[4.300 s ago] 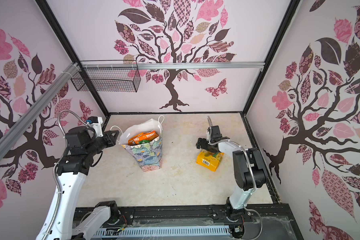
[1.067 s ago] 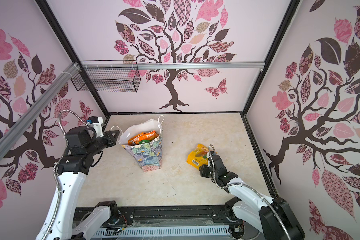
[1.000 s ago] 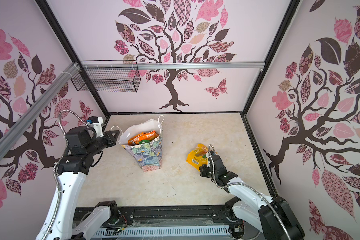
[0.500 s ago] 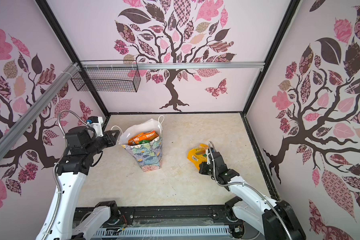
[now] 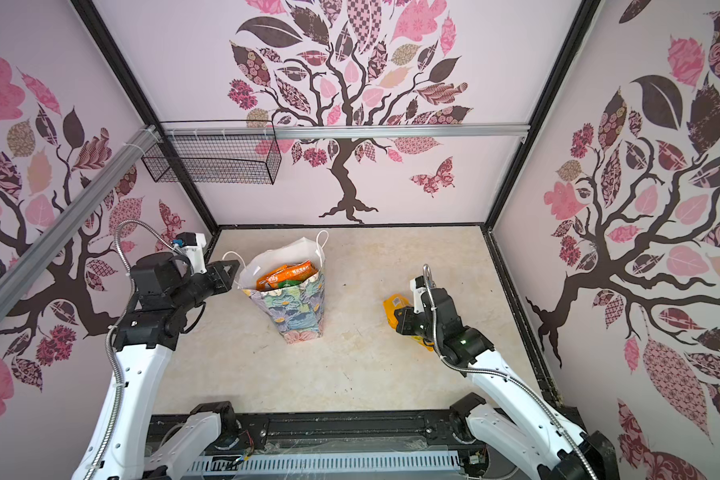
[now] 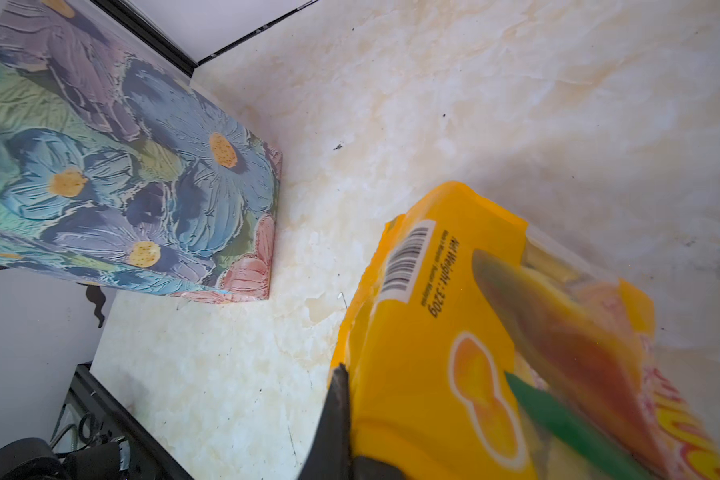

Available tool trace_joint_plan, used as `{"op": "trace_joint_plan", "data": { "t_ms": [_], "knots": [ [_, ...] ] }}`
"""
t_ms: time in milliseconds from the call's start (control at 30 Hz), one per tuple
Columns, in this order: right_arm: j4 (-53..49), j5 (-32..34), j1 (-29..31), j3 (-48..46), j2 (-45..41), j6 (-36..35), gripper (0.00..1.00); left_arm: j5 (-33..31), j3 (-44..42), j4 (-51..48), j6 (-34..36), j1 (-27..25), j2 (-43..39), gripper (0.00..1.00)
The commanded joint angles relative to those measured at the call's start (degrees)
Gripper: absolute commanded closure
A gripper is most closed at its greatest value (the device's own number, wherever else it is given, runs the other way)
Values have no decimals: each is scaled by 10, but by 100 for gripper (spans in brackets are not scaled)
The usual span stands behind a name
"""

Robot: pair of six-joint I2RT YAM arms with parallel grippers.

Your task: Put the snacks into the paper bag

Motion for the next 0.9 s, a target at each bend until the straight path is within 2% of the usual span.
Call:
{"op": "trace_joint_plan", "data": {
  "t_ms": [0, 400, 633, 867],
  "knots": [
    [6, -3, 8, 39, -20, -9, 100, 3, -12, 12, -1, 3, -6, 87],
    [2, -39, 19, 97, -5, -15, 100, 5, -12, 14, -2, 4, -7, 87],
    [1, -60, 21, 170, 24, -24, 100, 4, -11, 14, -2, 3, -6, 87],
    [-28, -62, 40, 284, 67, -49, 100, 3, -13, 16, -2, 4, -5, 87]
  ]
}}
